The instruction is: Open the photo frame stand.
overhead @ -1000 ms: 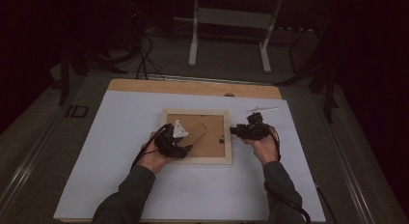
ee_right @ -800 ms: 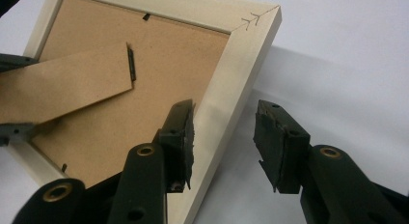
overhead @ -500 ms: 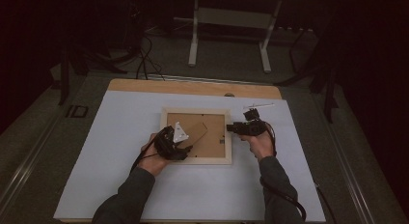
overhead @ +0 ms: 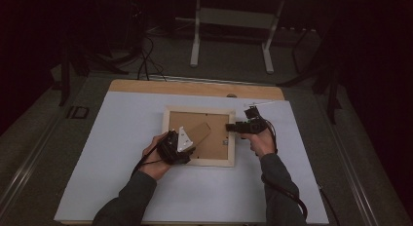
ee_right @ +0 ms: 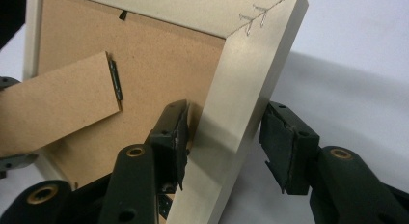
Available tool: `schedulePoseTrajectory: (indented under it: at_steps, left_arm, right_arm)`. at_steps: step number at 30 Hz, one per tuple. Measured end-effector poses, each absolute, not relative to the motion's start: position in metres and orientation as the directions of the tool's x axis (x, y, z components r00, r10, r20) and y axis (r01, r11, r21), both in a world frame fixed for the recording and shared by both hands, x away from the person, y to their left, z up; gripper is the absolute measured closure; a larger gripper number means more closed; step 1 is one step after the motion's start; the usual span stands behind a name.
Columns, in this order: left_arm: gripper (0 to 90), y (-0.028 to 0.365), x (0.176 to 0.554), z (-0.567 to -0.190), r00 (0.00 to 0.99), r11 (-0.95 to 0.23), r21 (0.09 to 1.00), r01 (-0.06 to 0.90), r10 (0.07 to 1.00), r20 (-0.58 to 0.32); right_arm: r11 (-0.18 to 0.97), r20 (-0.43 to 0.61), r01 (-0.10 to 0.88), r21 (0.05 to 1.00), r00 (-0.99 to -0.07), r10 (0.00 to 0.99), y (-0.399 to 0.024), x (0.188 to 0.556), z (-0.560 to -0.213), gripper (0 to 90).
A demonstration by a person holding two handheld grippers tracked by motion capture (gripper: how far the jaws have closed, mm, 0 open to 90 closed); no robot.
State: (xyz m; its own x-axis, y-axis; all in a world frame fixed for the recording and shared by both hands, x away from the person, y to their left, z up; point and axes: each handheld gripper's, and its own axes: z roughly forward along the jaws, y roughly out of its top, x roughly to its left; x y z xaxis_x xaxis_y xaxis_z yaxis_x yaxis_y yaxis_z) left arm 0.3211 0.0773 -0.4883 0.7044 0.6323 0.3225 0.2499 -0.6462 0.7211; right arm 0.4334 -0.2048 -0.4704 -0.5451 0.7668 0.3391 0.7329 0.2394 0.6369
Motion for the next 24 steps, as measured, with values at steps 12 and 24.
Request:
schedulePoseTrajectory:
  at_steps: [12,24]
  left_arm:
    - [39.6,0.079,0.317,-0.49,0.701,-0.647,0.733,0.208,0.622,0.35]
    - [39.0,0.084,0.32,-0.491,0.723,-0.629,0.745,0.221,0.619,0.308]
  right_arm:
    - [0.172,0.45,0.743,0.646,-0.554,0.7,-0.22,0.435,-0.474,58.5]
    - [0.186,0.432,0.733,0.655,-0.564,0.704,-0.219,0.433,-0.47,58.9]
